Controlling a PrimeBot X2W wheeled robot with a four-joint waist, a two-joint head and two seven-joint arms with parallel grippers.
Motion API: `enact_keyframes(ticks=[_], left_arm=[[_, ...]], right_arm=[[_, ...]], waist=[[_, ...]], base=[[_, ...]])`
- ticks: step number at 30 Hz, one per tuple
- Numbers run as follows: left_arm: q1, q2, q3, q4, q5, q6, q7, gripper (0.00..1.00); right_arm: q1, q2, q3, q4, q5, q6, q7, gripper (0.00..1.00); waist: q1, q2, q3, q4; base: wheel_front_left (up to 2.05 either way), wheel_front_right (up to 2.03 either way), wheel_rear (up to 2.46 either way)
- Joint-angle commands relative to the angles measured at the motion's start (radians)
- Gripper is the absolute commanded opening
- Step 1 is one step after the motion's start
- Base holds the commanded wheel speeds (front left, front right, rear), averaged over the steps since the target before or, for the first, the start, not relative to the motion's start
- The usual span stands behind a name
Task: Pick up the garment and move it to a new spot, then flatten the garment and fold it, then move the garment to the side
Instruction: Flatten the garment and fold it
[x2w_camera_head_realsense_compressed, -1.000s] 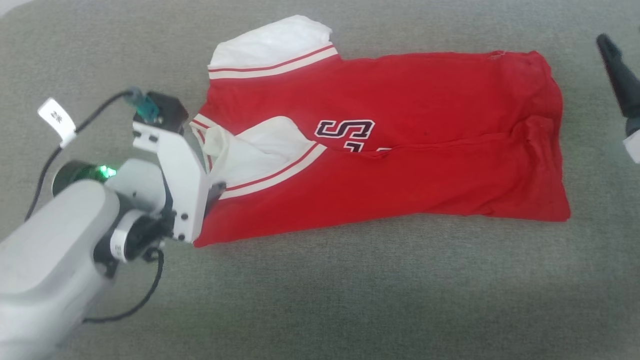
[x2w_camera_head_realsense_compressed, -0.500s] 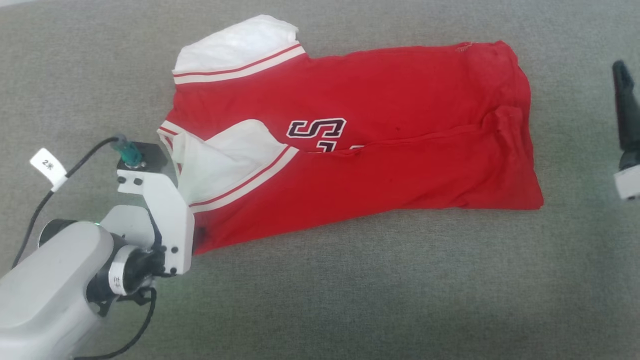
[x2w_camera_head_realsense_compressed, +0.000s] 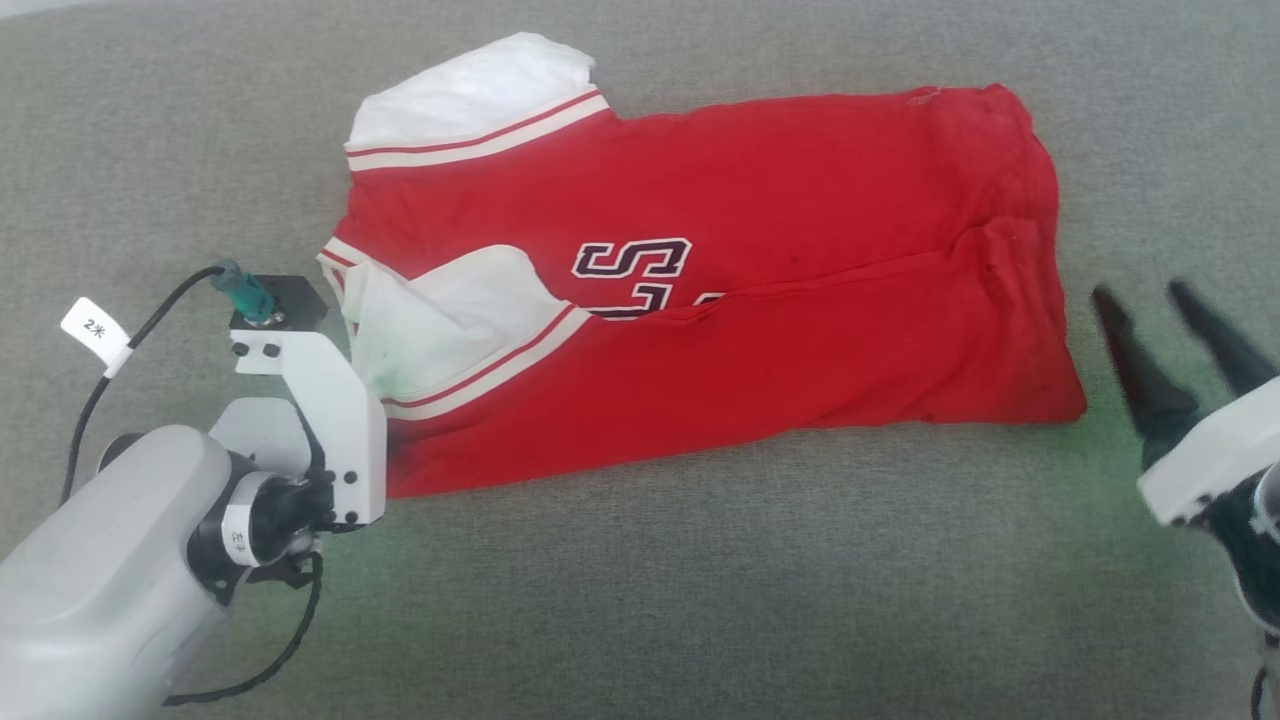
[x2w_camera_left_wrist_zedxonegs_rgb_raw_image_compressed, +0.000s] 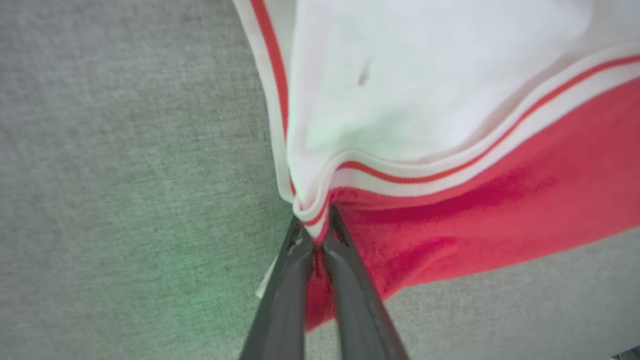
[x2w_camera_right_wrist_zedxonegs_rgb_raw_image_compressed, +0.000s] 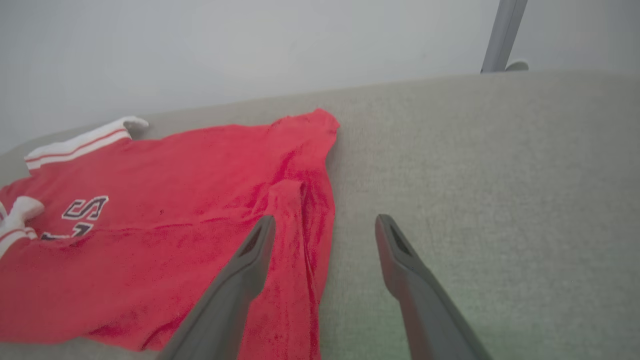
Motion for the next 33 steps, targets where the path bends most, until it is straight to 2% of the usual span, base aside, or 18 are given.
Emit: enact_keyframes(ticks=[1, 12, 17, 18, 19, 20, 27, 33], left_arm=[[0.014, -0.020, -0.018, 0.030, -0.002, -0.006, -0.007, 0.00], [-0.016, -0.076, -0.030, 0.064, 0.005, -0.063, -0.043, 0.00], [-0.027, -0.098, -0.036, 0.079, 0.005, -0.084, -0.055, 0.00], [-0.030, -0.102, -0.038, 0.084, 0.005, -0.089, -0.060, 0.00], [-0.031, -0.107, -0.038, 0.088, 0.007, -0.092, -0.064, 0.00], [-0.032, -0.111, -0.038, 0.093, 0.006, -0.097, -0.065, 0.00], [-0.041, -0.104, -0.034, 0.097, -0.004, -0.110, -0.060, 0.00], [-0.037, -0.051, -0.027, 0.027, -0.004, -0.081, -0.022, 0.00]], right_arm=[[0.020, 0.004, 0.000, -0.008, 0.006, 0.000, 0.037, 1.00], [0.035, 0.026, -0.023, 0.043, 0.011, 0.000, 0.386, 1.00], [0.018, 0.034, 0.020, 0.113, 0.007, 0.000, 0.538, 1.00], [0.017, 0.024, 0.032, 0.123, -0.010, 0.000, 0.563, 0.85], [0.013, 0.022, 0.039, 0.131, -0.012, 0.000, 0.580, 0.07], [0.011, 0.021, 0.043, 0.140, -0.015, 0.000, 0.598, 0.00], [-0.024, -0.009, 0.035, 0.095, -0.002, 0.000, 0.665, 0.00], [-0.012, -0.078, 0.026, -0.015, 0.036, 0.000, 0.755, 0.00]], waist=[[0.0000, -0.0001, -0.002, 0.007], [0.0000, -0.0001, 0.003, 0.066], [0.0000, -0.0001, 0.011, 0.088], [0.0000, -0.0001, 0.013, 0.093], [0.0000, -0.0001, 0.015, 0.096], [0.0000, -0.0001, 0.016, 0.099], [0.0000, -0.0001, 0.011, 0.112], [0.0000, -0.0001, -0.003, 0.116]], base=[[0.00, 0.00, 0.00], [0.00, 0.00, 0.00], [0.00, 0.00, 0.00], [0.00, 0.00, 0.00], [0.00, 0.00, 0.00], [0.00, 0.00, 0.00], [0.00, 0.00, 0.00], [0.00, 0.00, 0.00]])
